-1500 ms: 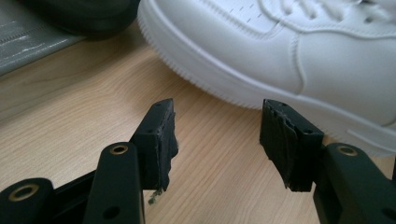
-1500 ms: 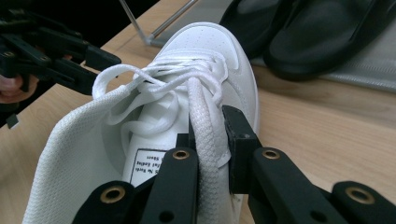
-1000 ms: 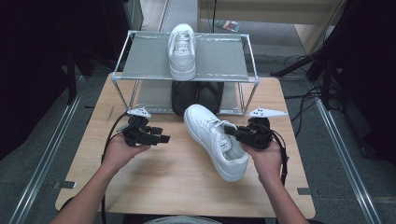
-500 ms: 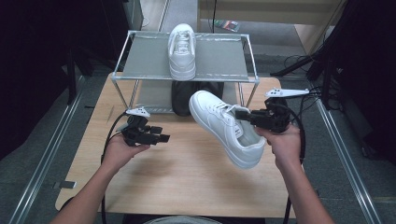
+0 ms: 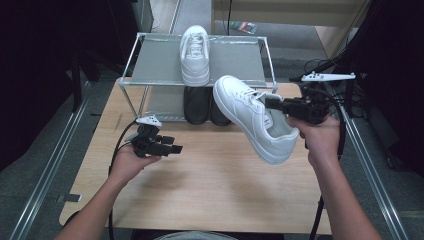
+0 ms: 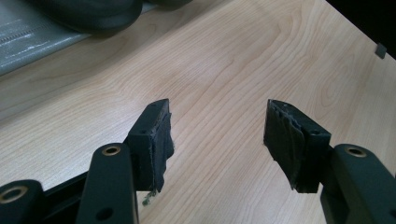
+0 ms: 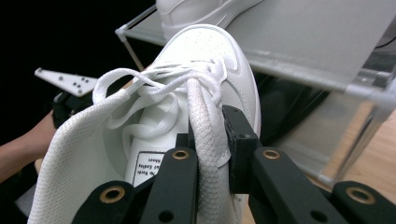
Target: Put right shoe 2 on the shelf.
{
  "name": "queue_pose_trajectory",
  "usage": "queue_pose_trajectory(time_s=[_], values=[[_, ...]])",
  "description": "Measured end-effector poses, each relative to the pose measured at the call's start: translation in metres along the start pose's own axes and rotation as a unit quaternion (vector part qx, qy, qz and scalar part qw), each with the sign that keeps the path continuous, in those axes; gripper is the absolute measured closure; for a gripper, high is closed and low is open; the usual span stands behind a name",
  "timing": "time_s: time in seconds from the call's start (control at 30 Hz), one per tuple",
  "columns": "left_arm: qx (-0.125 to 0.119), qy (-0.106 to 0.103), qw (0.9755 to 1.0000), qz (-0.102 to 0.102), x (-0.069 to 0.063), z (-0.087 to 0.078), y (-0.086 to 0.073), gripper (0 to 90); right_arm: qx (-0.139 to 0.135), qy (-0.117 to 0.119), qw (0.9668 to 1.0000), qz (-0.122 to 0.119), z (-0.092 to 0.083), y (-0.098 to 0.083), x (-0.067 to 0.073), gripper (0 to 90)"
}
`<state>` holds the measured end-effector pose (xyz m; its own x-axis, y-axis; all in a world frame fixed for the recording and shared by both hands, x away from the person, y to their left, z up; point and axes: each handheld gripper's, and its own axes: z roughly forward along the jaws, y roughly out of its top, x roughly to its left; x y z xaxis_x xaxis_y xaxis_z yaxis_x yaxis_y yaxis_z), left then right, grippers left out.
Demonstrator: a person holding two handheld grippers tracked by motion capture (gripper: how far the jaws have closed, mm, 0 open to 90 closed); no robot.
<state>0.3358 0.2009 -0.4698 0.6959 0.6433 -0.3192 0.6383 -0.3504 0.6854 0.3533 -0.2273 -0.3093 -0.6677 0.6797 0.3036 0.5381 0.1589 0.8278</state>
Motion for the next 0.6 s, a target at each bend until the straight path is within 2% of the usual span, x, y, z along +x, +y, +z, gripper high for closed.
queue_pose_trajectory(time_s=[0.1, 0.3, 0.47, 0.5, 0.6], values=[[0.0, -0.002, 1.0, 0.001, -0.001, 0.0, 0.0, 41.9, -0.003, -0.021, 0.9998, 0.002, 0.001, 0.017, -0.006, 85.0], [0.002, 0.003, 1.0, 0.005, -0.003, 0.002, -0.002, 42.0, -0.01, -0.046, 0.9988, 0.009, 0.008, 0.038, -0.011, 85.0], [0.006, 0.002, 0.9999, 0.015, -0.007, 0.002, -0.004, 42.1, -0.02, -0.069, 0.9972, 0.019, 0.023, 0.057, -0.017, 84.9], [0.006, 0.0, 0.9999, 0.016, -0.008, 0.002, -0.004, 42.1, -0.026, -0.078, 0.9963, 0.025, 0.03, 0.064, -0.02, 84.9], [0.006, -0.001, 0.9997, 0.022, -0.011, 0.001, -0.005, 42.2, -0.031, -0.086, 0.9953, 0.032, 0.039, 0.071, -0.023, 84.8]])
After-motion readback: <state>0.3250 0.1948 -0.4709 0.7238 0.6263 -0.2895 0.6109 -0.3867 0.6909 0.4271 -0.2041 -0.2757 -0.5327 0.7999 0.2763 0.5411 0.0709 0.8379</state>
